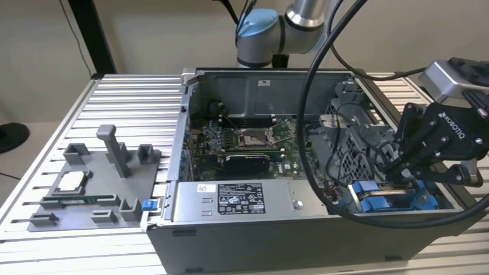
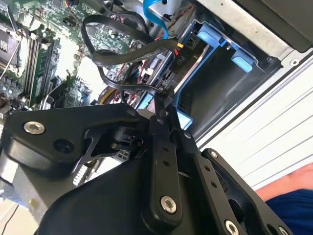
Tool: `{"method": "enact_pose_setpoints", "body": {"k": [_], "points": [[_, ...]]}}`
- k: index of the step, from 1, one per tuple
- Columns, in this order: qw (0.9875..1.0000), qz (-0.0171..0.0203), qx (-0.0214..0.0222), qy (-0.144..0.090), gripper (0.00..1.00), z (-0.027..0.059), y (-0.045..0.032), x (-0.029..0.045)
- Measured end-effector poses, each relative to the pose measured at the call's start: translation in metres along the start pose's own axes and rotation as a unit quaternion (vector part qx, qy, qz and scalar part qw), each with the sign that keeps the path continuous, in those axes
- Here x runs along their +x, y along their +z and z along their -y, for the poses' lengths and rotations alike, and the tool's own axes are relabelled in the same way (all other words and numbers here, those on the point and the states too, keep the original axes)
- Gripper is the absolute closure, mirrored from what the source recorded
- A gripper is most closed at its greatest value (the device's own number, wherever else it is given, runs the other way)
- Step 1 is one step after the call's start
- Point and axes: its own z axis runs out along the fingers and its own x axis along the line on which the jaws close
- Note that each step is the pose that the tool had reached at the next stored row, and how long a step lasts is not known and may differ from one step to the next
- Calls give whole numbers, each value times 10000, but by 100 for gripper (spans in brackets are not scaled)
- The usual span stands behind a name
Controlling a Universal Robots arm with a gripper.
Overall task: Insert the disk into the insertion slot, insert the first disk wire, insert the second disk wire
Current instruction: 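Insert the second disk wire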
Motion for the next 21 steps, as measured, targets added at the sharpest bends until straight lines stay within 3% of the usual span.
{"method": "enact_pose_setpoints", "body": {"k": [21], "points": [[10000, 3, 0, 0, 100, 66, 70, -7]]}}
